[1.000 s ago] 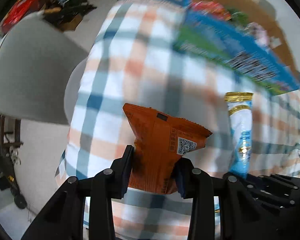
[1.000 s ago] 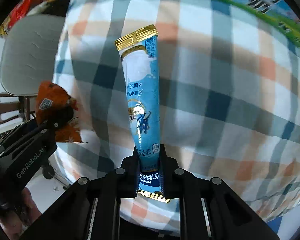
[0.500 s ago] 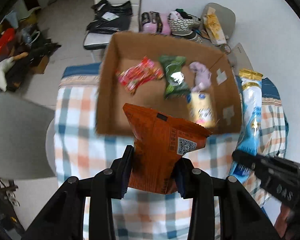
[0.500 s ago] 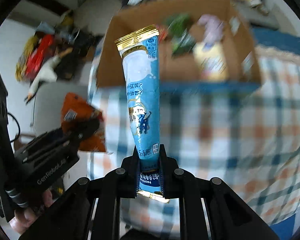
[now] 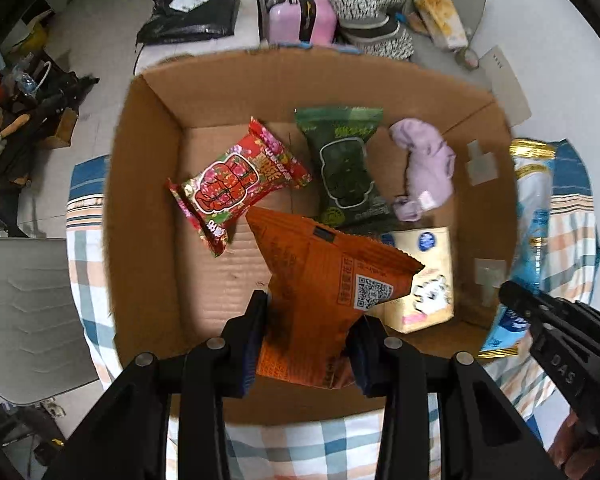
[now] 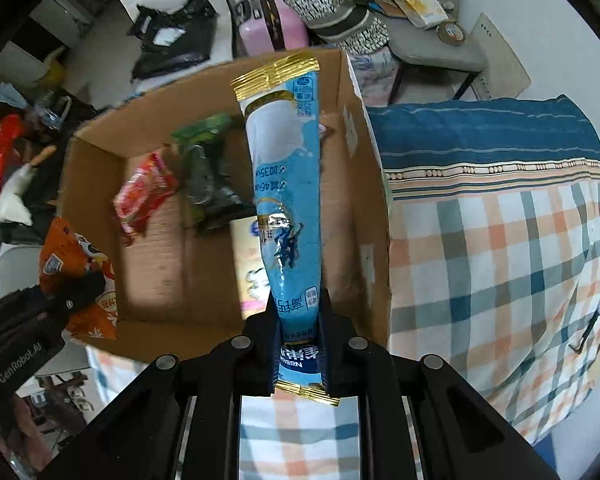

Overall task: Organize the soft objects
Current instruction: 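Drop the orange bag and blue tube snack into the box, opening both grippers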

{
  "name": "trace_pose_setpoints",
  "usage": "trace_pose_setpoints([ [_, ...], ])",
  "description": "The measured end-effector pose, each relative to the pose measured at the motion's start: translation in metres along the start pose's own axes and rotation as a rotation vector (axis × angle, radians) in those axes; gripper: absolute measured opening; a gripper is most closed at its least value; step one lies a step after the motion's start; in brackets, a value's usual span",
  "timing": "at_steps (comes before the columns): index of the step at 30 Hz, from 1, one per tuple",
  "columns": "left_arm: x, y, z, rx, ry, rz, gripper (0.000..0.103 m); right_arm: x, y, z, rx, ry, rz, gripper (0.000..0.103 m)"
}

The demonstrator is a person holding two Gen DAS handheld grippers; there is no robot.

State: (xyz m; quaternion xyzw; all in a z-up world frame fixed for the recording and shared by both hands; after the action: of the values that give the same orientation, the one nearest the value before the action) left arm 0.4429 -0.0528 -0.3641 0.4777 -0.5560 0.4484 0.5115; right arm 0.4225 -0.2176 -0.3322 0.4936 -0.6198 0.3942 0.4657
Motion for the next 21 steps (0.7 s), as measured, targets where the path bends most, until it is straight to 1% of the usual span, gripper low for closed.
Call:
trace_pose_setpoints([
  [3,-0.018,-0.003,0.002,-0.002,0.006,-0.043,0.034,-0.017,-0.005,0.007,-0.005,0.02,-0.019,0.016],
  [8,-0.036,-0.006,0.004,-0.008,-0.004,-0.083,0.035,-0.034,-0.003,0.013,-0.014,0.036,-0.039,0.016],
  [11,-0.045,-0.004,0.002,-0.003,-0.031,-0.12,0.036,-0.041,-0.003,0.017,-0.018,0.044,-0.058,0.017],
  [13,-0.048,-0.003,0.001,0.005,-0.034,-0.136,0.036,-0.044,-0.004,0.018,-0.021,0.042,-0.067,0.018],
  [16,-0.047,-0.002,-0.002,0.027,-0.029,-0.144,0.038,-0.042,-0.004,0.017,-0.017,0.053,-0.076,0.023],
  [18,-0.044,-0.001,-0.005,0.04,-0.024,-0.141,0.038,-0.04,-0.003,0.016,-0.016,0.052,-0.077,0.033],
  [21,-0.037,0.0,-0.007,0.046,-0.022,-0.128,0.038,-0.035,-0.003,0.012,-0.016,0.04,-0.076,0.037],
])
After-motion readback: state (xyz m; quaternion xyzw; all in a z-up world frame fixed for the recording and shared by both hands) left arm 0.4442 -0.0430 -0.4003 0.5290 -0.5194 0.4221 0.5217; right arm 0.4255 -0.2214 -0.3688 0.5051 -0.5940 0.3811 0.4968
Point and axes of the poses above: each gripper's, at about its wrist camera, not at the fingertips, and x roughly against the way its jaws point, z to its right, y to its underside, the point moved 10 cm from there along -x, roughly the way its jaws point, and after that the axes turned 11 degrees about -y, right-handed, at the moved point
